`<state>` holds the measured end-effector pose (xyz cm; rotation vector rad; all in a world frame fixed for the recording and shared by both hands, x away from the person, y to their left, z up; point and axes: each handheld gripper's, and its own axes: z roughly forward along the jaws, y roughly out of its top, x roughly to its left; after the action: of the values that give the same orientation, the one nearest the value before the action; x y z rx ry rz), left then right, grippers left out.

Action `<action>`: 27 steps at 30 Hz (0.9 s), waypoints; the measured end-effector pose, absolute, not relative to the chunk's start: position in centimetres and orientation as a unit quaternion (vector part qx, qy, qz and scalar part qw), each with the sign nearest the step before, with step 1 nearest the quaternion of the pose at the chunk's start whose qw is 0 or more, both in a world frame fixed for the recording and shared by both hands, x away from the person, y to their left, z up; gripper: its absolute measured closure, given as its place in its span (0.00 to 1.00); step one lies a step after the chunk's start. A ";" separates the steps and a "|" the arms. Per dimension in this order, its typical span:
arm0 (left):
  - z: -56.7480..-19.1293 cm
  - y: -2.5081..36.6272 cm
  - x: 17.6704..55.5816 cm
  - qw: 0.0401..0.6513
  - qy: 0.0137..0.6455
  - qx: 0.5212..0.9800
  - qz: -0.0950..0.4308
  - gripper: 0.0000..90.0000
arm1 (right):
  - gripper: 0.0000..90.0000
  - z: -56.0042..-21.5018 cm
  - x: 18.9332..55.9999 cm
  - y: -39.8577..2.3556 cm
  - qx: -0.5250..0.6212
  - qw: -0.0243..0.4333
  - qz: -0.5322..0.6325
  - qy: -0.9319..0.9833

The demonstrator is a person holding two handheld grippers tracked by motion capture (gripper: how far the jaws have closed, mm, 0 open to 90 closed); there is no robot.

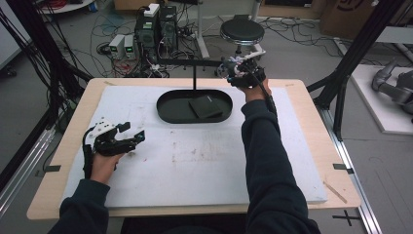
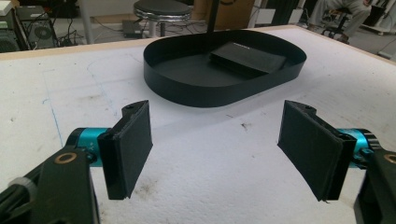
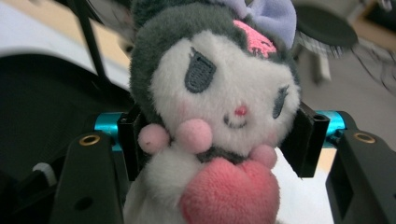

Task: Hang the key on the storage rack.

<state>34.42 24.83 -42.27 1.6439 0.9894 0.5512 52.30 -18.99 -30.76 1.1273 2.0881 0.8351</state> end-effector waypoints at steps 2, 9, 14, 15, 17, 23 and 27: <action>-42.3 24.8 34.4 0.541 0.416 0.693 0.232 0.28 | 0.41 -31.6 52.4 -19.2 0.431 0.307 0.305 0.792; -42.3 24.8 34.4 0.539 0.416 0.694 0.233 0.28 | 0.42 -34.2 52.7 -17.6 0.428 0.269 0.282 0.815; -42.3 24.8 34.4 0.539 0.416 0.694 0.233 0.28 | 0.42 -35.5 53.2 -15.9 0.431 0.260 0.290 0.813; -42.3 24.8 34.4 0.539 0.416 0.694 0.232 0.28 | 0.42 -35.7 53.3 -15.8 0.438 0.256 0.293 0.810; -42.3 24.9 34.4 0.540 0.416 0.694 0.232 0.28 | 0.42 -36.3 53.5 -15.6 0.448 0.246 0.302 0.805; -42.4 24.9 34.5 0.542 0.418 0.692 0.230 0.28 | 0.31 -37.3 53.7 -15.5 0.448 0.208 0.321 0.808; -42.4 24.9 34.5 0.540 0.416 0.694 0.230 0.28 | 0.29 -37.2 53.0 -16.0 0.440 0.183 0.337 0.812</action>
<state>34.51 24.85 -42.37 1.6491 0.9895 0.5474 52.95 -15.97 -37.22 1.2409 2.2913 0.9506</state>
